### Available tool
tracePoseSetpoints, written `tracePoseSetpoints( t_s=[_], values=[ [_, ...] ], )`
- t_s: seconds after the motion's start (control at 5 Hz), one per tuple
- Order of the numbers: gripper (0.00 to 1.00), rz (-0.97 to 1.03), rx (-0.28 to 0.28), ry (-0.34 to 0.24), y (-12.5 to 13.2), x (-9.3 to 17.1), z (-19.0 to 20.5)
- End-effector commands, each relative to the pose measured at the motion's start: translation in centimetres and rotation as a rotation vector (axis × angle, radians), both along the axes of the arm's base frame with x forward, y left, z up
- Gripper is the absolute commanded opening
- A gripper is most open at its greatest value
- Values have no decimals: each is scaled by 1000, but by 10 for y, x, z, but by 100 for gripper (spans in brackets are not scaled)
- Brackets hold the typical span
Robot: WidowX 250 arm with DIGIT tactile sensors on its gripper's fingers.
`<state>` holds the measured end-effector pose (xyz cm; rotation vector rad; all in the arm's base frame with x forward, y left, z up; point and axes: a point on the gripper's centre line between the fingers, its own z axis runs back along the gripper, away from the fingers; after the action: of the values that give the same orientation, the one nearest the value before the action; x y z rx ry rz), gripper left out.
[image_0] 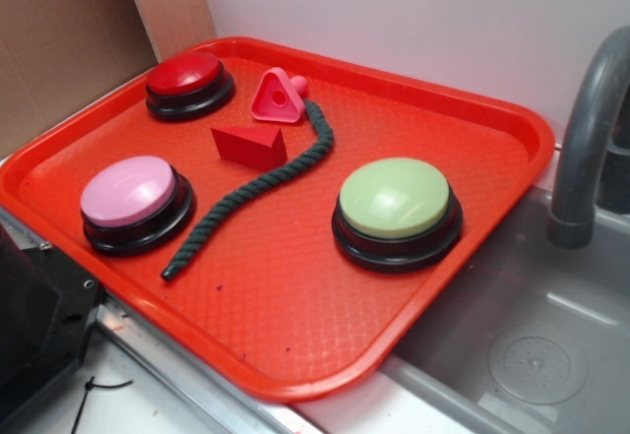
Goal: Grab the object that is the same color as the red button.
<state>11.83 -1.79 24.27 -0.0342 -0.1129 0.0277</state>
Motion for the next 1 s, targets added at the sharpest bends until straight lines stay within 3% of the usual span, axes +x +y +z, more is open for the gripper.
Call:
tracePoseSetpoints(
  t_s=[0.0, 0.4, 0.6, 0.8],
  values=[
    [100, 0, 0, 0, 0, 0, 0],
    [100, -297, -12, -36, 6, 30, -23],
    [100, -513, -101, -66, 14, 53, -46],
    [100, -674, -98, -91, 16, 74, -64]
  ],
)
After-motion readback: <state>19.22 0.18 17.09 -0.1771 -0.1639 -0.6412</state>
